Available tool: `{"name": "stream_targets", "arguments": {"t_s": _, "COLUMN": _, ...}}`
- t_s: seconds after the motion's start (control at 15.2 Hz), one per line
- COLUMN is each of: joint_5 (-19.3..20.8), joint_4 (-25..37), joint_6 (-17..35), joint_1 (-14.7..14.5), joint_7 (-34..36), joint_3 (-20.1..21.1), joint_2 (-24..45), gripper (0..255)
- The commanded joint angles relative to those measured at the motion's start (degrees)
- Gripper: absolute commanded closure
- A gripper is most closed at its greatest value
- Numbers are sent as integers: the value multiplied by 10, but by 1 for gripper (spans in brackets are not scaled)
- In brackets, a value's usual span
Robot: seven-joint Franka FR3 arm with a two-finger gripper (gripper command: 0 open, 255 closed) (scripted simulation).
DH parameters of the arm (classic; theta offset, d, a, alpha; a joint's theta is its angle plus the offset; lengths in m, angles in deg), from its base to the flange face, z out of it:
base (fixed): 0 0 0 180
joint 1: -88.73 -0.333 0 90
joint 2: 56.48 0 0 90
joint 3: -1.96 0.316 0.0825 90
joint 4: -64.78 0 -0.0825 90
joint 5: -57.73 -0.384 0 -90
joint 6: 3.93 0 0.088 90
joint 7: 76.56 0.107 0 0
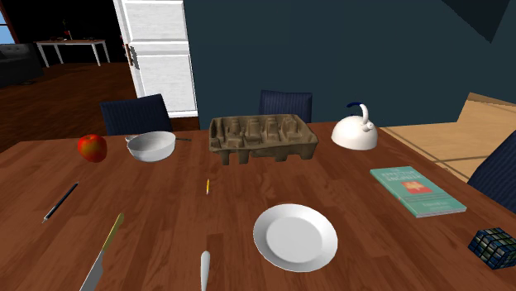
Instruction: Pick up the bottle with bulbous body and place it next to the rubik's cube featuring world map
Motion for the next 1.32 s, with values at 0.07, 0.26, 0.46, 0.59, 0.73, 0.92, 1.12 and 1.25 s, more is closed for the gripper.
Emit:
{"name": "stream_targets", "arguments": {"t_s": 0.07, "joint_5": -16, "joint_4": 23, "joint_6": 2, "joint_1": 3, "joint_7": -36, "joint_3": -33, "joint_2": 30, "gripper": 255}}
{"name": "stream_targets", "arguments": {"t_s": 0.26, "joint_5": -6, "joint_4": -16, "joint_6": 28, "joint_1": 5, "joint_7": -32, "joint_3": -26, "joint_2": 13, "gripper": 255}}
{"name": "stream_targets", "arguments": {"t_s": 0.46, "joint_5": 2, "joint_4": -53, "joint_6": 53, "joint_1": 8, "joint_7": -28, "joint_3": -21, "joint_2": -1, "gripper": 255}}
{"name": "stream_targets", "arguments": {"t_s": 0.59, "joint_5": 6, "joint_4": -77, "joint_6": 69, "joint_1": 10, "joint_7": -26, "joint_3": -18, "joint_2": -10, "gripper": 255}}
{"name": "stream_targets", "arguments": {"t_s": 0.73, "joint_5": 11, "joint_4": -99, "joint_6": 85, "joint_1": 11, "joint_7": -24, "joint_3": -16, "joint_2": -17, "gripper": 255}}
{"name": "stream_targets", "arguments": {"t_s": 0.92, "joint_5": 16, "joint_4": -131, "joint_6": 109, "joint_1": 14, "joint_7": -22, "joint_3": -14, "joint_2": -27, "gripper": 255}}
{"name": "stream_targets", "arguments": {"t_s": 1.12, "joint_5": 21, "joint_4": -162, "joint_6": 132, "joint_1": 17, "joint_7": -21, "joint_3": -13, "joint_2": -36, "gripper": 255}}
{"name": "stream_targets", "arguments": {"t_s": 1.25, "joint_5": 23, "joint_4": -182, "joint_6": 147, "joint_1": 19, "joint_7": -20, "joint_3": -12, "joint_2": -41, "gripper": 255}}
